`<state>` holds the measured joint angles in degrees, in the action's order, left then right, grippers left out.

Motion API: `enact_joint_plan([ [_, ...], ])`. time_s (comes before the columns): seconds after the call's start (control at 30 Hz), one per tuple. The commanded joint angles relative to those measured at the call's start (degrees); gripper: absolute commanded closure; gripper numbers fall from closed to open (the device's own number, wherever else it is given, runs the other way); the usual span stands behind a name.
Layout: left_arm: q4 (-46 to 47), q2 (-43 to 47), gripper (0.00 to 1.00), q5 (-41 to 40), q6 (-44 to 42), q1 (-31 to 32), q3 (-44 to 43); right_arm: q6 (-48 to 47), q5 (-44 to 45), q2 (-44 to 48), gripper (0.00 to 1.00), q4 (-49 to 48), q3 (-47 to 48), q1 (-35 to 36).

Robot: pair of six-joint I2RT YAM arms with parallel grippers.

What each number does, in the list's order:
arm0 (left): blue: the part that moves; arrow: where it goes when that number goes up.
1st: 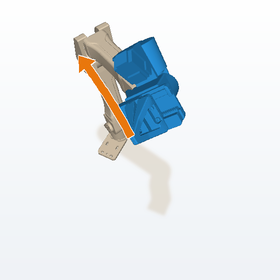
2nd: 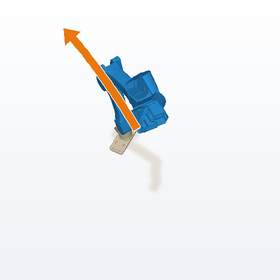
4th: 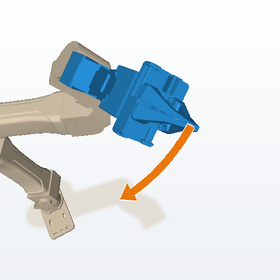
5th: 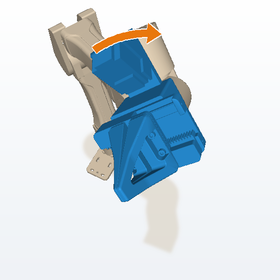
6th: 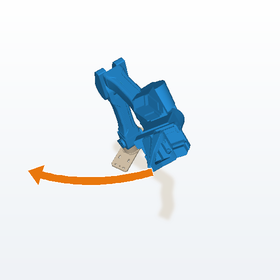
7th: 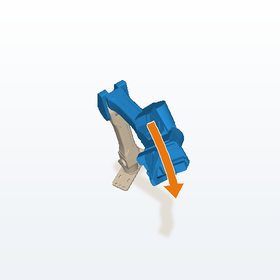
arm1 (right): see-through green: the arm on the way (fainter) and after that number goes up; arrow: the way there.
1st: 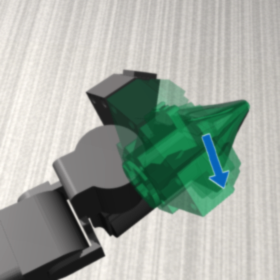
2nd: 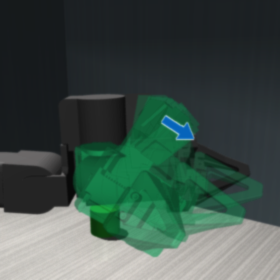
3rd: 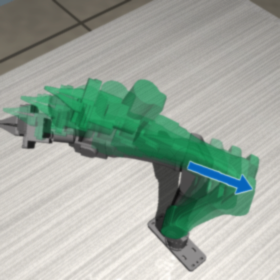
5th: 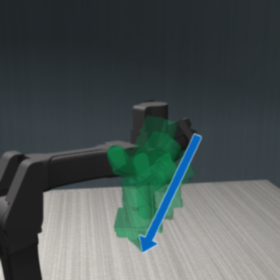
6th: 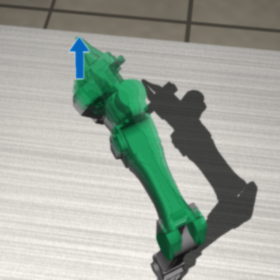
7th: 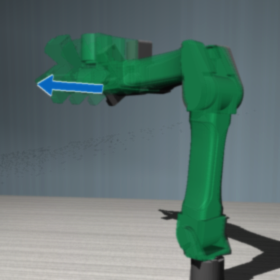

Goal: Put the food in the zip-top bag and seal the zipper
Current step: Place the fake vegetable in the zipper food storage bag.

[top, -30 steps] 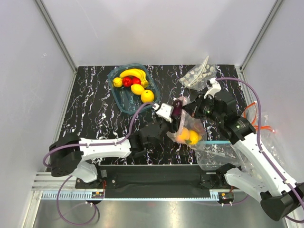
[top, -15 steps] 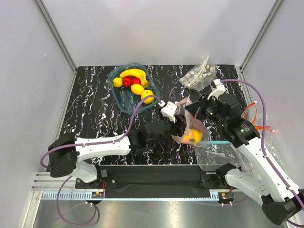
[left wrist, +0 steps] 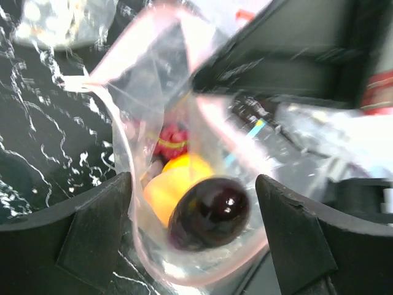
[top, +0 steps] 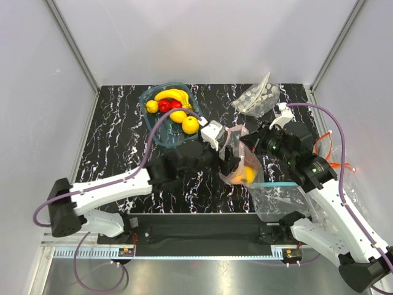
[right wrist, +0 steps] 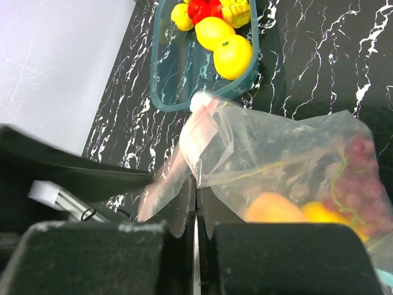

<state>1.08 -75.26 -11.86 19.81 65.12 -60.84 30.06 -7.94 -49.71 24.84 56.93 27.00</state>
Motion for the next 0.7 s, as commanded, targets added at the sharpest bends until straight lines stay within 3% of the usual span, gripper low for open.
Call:
enact_joint_plan([
  [0.0,-7.9,5.82,0.13,0.53,-0.56,-0.43,-5.78,0.17,1.44,1.29,1.0,-3.83,0.38,0.24],
  [0.2,-14.69,7.06,0.14,1.74,0.92,-3.68,-5.87,0.26,0.92,0.76,1.0,-4.36,0.38,0.24],
  [0.47,-15.85,5.22,0.23,11.24,3.74,-12.38,-3.06,0.35,0.21,0.23,1.0,-4.36,0.73,0.24],
  [0.67,-18.66,-0.49,0.34,14.66,3.48,-13.62,-7.1,0.43,-0.58,-0.12,1.0,-4.45,0.64,0.33],
])
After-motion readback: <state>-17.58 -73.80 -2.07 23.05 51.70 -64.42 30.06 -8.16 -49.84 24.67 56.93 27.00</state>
